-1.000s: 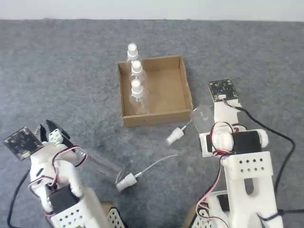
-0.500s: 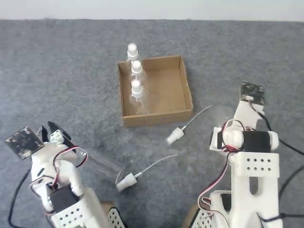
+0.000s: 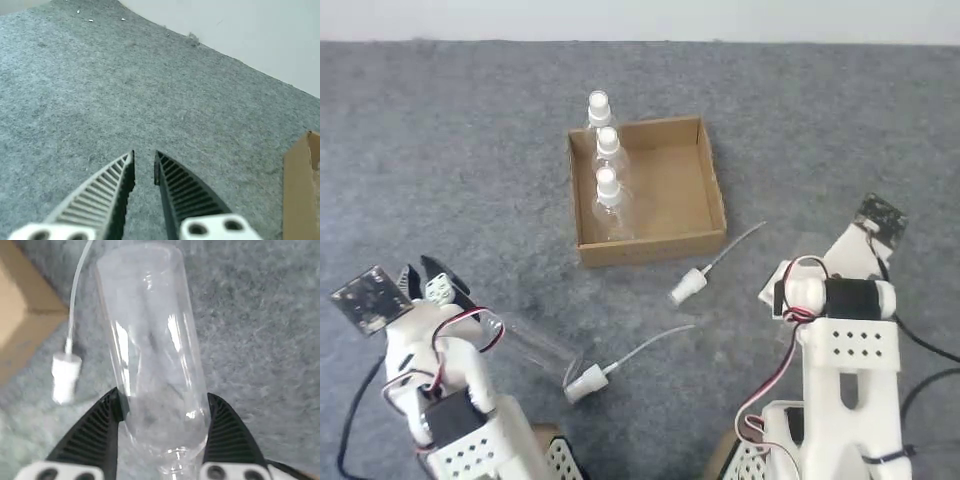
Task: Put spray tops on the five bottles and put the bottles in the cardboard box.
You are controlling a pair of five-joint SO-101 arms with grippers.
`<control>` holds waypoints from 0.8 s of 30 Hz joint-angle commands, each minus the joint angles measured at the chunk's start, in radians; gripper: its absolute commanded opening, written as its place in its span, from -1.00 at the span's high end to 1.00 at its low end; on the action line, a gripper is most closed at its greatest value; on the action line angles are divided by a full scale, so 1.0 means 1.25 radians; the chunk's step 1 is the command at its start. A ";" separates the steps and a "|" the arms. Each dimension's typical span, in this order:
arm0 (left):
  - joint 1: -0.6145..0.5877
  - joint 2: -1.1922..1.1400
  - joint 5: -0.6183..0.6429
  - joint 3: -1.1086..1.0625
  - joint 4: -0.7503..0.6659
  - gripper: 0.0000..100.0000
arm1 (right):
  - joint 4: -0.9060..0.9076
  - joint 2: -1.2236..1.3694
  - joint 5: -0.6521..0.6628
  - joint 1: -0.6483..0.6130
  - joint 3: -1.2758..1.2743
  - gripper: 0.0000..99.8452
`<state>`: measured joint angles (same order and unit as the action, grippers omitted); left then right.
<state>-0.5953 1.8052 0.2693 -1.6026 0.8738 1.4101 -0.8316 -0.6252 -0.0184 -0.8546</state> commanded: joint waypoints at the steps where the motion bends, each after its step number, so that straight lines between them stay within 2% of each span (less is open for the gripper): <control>1: -0.002 0.012 0.002 0.014 -0.006 0.88 | -0.036 -0.028 -0.066 0.009 0.000 0.82; 12: -0.004 0.012 0.002 0.014 -0.006 0.88 | -0.034 -0.028 -0.228 0.010 -0.005 0.82; 18: -0.052 0.012 0.002 0.017 -0.007 0.88 | -0.029 -0.020 -0.339 0.010 -0.007 0.82; 24: -0.052 0.012 0.002 0.017 -0.007 0.88 | -0.106 -0.021 -0.414 0.009 -0.079 0.82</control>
<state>-0.6552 1.8052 0.2693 -1.6026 0.8738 1.3426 -0.8316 -1.0978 -0.0153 -0.9360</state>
